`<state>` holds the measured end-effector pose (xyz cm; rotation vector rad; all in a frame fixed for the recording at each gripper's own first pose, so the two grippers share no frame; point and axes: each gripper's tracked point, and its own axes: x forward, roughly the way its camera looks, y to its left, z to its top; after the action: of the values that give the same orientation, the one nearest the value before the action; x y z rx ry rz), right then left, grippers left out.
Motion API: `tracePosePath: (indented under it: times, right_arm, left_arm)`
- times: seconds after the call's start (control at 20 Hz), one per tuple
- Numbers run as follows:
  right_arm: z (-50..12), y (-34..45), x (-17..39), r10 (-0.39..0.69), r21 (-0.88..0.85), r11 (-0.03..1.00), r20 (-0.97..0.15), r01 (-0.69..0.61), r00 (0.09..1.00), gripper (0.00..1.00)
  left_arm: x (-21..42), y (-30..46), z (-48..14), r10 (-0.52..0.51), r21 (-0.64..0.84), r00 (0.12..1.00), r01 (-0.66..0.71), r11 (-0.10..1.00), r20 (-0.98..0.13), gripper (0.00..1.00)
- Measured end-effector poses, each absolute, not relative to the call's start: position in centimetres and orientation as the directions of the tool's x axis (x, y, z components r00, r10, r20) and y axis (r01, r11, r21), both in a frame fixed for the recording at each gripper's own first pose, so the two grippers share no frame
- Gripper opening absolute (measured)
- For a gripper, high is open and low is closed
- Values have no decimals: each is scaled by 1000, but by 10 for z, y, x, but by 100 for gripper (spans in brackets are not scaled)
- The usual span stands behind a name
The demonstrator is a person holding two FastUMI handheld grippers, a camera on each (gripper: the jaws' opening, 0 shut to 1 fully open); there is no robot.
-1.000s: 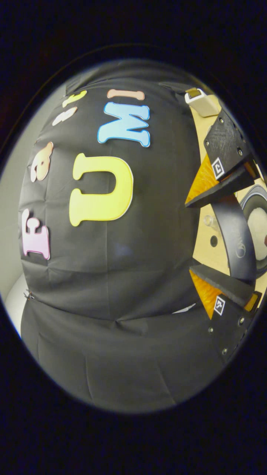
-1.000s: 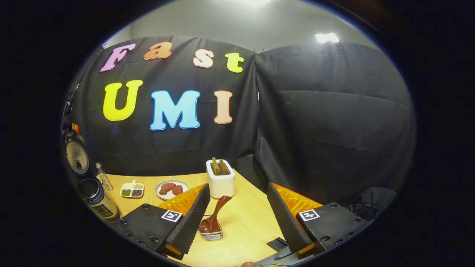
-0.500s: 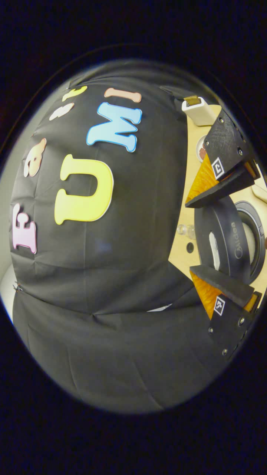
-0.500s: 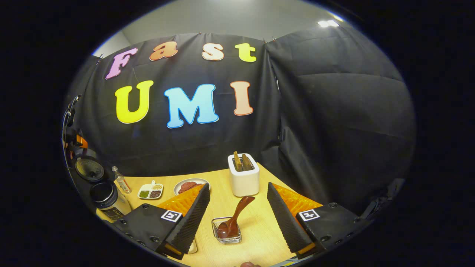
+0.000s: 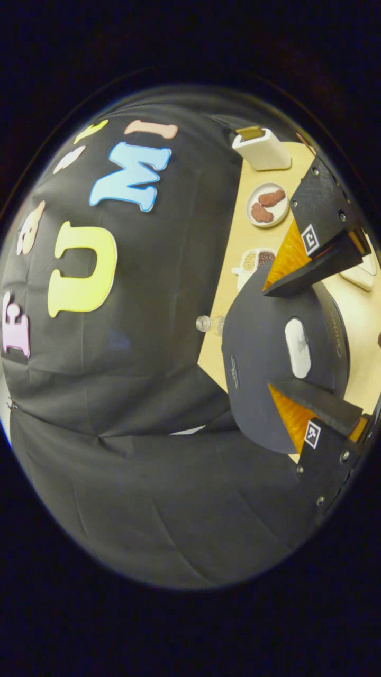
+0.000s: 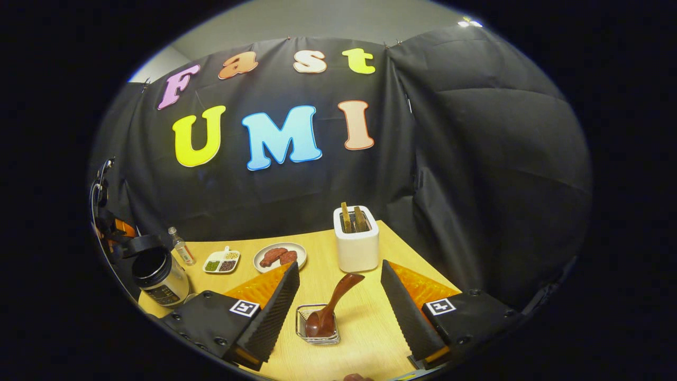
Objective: Close the left gripper, press the button to open the rice cooker; take a wooden spoon from the chopstick holder with the right hand, scoop a spoonful of rice and pour it into the rice cooker, then put the wooden spoon back into the chopstick holder.
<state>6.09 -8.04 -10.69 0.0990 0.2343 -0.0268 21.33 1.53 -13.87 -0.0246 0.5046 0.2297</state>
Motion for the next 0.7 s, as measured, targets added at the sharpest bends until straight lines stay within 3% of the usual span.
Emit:
tracePosePath:
  times: [0.35, 0.7]
  right_arm:
    - [-112, -86, 63, 15, 97, 995, -234, 8, 972, 98]
    - [-125, -99, 56, 14, 94, 995, -259, 11, 966, 98]
  left_arm:
    - [206, 7, -198, 258, 95, 777, -249, 964, -574, 97]
    - [207, 9, -201, 263, 106, 809, -244, 964, -526, 98]
